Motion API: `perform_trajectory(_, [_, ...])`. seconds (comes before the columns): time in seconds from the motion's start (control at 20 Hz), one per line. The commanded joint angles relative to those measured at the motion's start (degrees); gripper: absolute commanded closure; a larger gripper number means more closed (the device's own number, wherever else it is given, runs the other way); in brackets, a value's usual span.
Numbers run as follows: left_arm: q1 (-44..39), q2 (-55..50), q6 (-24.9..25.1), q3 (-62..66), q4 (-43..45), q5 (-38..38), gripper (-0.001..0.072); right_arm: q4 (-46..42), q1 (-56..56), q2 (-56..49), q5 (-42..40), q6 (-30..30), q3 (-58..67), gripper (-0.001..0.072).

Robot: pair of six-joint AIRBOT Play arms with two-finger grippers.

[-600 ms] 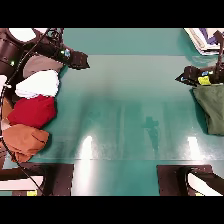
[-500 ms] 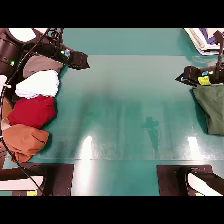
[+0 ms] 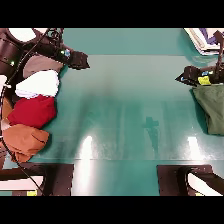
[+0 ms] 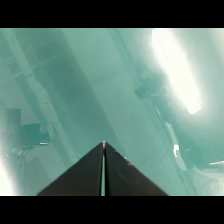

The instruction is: Fold the shirts.

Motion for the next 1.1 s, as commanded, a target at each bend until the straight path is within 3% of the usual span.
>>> perform_trajectory(0.0, [0.0,0.0,-0.2,0.0,-0.2,0.1,0.0680,0.0,0.0,0.0,0.1,0.0,0.1,0.0694])
perform_trajectory(0.15, [0.0,0.0,0.4,0.0,0.0,3.5,0.0673,0.0,0.0,0.0,0.0,0.0,0.0,0.0694])
perform_trajectory(0.25, [0.0,0.0,-0.3,0.0,8.8,7.5,0.0056,0.0,0.1,0.0,0.0,0.0,0.1,0.0694])
perform_trajectory(0.35, [1.3,-0.3,-6.2,0.1,22.2,11.4,0.0058,0.0,0.0,0.0,0.0,0.0,0.1,0.0694])
perform_trajectory(0.45, [5.2,-1.5,-8.1,0.2,28.1,14.0,0.0058,0.0,0.1,0.0,0.0,0.0,0.1,0.0694])
perform_trajectory(0.8, [21.7,-16.4,-7.9,6.6,22.7,19.3,0.0058,0.1,0.1,0.0,0.0,0.0,0.0,0.0694])
perform_trajectory(1.05, [25.0,-27.0,-5.9,11.6,21.1,20.0,0.0058,0.1,0.1,0.0,0.0,0.0,0.0,0.0694])
